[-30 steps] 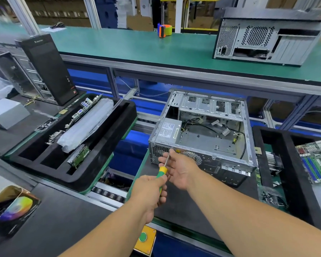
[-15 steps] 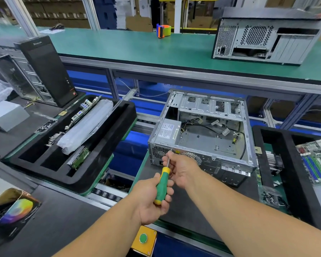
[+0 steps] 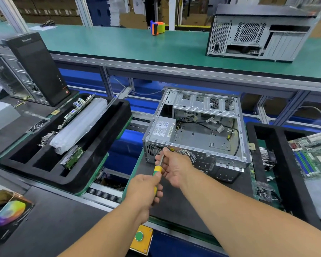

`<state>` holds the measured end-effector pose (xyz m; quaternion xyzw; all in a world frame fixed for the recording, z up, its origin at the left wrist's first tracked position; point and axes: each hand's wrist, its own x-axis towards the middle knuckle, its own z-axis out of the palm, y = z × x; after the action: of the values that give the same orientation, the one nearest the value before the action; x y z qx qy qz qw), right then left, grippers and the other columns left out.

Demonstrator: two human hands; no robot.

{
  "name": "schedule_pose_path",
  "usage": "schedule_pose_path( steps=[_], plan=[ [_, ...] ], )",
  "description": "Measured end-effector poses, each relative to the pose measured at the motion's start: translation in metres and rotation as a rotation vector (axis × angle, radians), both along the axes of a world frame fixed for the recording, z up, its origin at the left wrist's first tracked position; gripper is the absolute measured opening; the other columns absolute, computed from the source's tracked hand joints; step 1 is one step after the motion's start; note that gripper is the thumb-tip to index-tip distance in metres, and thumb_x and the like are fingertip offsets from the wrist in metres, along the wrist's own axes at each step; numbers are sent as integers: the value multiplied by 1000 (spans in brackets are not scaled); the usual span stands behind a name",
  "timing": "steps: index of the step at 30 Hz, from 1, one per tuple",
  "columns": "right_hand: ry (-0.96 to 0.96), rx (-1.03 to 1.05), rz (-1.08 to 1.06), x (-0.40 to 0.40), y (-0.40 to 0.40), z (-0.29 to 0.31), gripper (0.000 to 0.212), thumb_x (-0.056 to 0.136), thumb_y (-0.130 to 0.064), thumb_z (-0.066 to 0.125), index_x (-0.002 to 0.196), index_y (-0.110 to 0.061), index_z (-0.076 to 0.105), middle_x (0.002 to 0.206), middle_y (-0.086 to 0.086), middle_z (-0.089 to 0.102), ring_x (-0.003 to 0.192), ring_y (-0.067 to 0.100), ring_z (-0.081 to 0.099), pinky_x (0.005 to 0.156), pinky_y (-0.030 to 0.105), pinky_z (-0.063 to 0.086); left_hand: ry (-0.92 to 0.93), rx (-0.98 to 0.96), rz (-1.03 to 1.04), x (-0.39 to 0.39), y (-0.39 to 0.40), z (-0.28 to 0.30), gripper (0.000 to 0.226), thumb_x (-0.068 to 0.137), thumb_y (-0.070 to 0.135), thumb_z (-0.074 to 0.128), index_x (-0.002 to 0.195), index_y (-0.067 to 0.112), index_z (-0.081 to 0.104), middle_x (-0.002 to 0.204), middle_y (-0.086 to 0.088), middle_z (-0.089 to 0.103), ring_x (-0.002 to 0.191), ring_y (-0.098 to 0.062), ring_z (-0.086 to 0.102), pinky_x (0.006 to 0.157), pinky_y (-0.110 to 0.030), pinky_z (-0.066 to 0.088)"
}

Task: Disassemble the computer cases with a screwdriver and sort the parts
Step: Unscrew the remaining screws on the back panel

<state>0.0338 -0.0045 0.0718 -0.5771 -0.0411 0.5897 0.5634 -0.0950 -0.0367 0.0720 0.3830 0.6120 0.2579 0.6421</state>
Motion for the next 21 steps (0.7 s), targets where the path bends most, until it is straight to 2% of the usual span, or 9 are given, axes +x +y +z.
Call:
schedule_pose_path(
  steps=[4, 7, 11, 13, 14, 16, 18, 20, 21],
  plan=[
    [-47, -15, 96, 3, -2, 0, 19, 103, -26, 59, 104, -12, 72, 88, 5, 80, 65, 13, 70, 54, 23, 51, -299, -340, 72, -4, 3, 8, 40, 100, 48, 63, 100, 8, 70, 69, -7, 67, 50, -14, 57, 41, -22, 41],
    [-58, -16, 64, 0, 0, 0, 16, 102, -23, 62, 99, -10, 71, 80, 5, 78, 58, 11, 67, 55, 23, 49, -327, -376, 53, -2, 2, 9, 48, 102, 54, 55, 97, 9, 70, 69, -8, 67, 49, -14, 56, 39, -21, 40],
    [-79, 2, 24, -1, 3, -3, 13, 100, -19, 65, 97, -7, 70, 74, 6, 77, 53, 11, 66, 57, 26, 49, 70, 103, -41, 0, -4, 5, 34, 93, 51, 70, 102, 19, 63, 73, -4, 70, 53, -16, 59, 44, -30, 47],
    [-95, 3, 15, -2, 3, -4, 12, 99, -18, 65, 96, -8, 70, 74, 6, 77, 51, 10, 65, 51, 23, 46, 350, 341, -139, -3, -6, -4, 32, 85, 43, 79, 97, 26, 55, 81, -4, 68, 61, -19, 65, 52, -36, 53],
    [-100, 3, 12, -3, 4, -4, 11, 99, -18, 66, 97, -8, 70, 74, 5, 77, 50, 9, 64, 49, 22, 44, 409, 383, -156, -4, -7, -6, 30, 86, 37, 80, 97, 25, 54, 81, -4, 68, 63, -20, 66, 54, -37, 54],
    [-97, 6, 3, -3, 3, -5, 11, 97, -20, 68, 98, -9, 71, 75, 5, 77, 51, 10, 64, 48, 21, 45, 191, 244, -64, -3, -6, -3, 21, 92, 26, 75, 104, 15, 62, 75, -5, 69, 58, -18, 64, 51, -34, 52],
    [-83, 17, 6, -3, 1, -8, 16, 96, -24, 71, 100, -9, 71, 78, 6, 78, 54, 12, 66, 51, 24, 49, -186, -134, 60, -4, -2, 3, 20, 98, 21, 68, 110, 5, 68, 71, -8, 69, 53, -14, 59, 43, -25, 44],
    [-62, 23, 32, -3, -2, -10, 21, 97, -27, 69, 102, -7, 72, 82, 8, 78, 57, 16, 68, 53, 25, 52, -442, -408, 111, -8, 0, 8, 26, 100, 28, 65, 109, 4, 70, 75, -10, 69, 52, -14, 59, 39, -20, 40],
    [-51, 26, 44, -4, -2, -10, 23, 98, -28, 67, 102, -7, 73, 82, 9, 78, 58, 18, 69, 52, 25, 53, -492, -464, 96, -10, 1, 9, 31, 101, 33, 62, 108, 4, 71, 77, -11, 70, 52, -14, 60, 38, -19, 40]
  ],
)
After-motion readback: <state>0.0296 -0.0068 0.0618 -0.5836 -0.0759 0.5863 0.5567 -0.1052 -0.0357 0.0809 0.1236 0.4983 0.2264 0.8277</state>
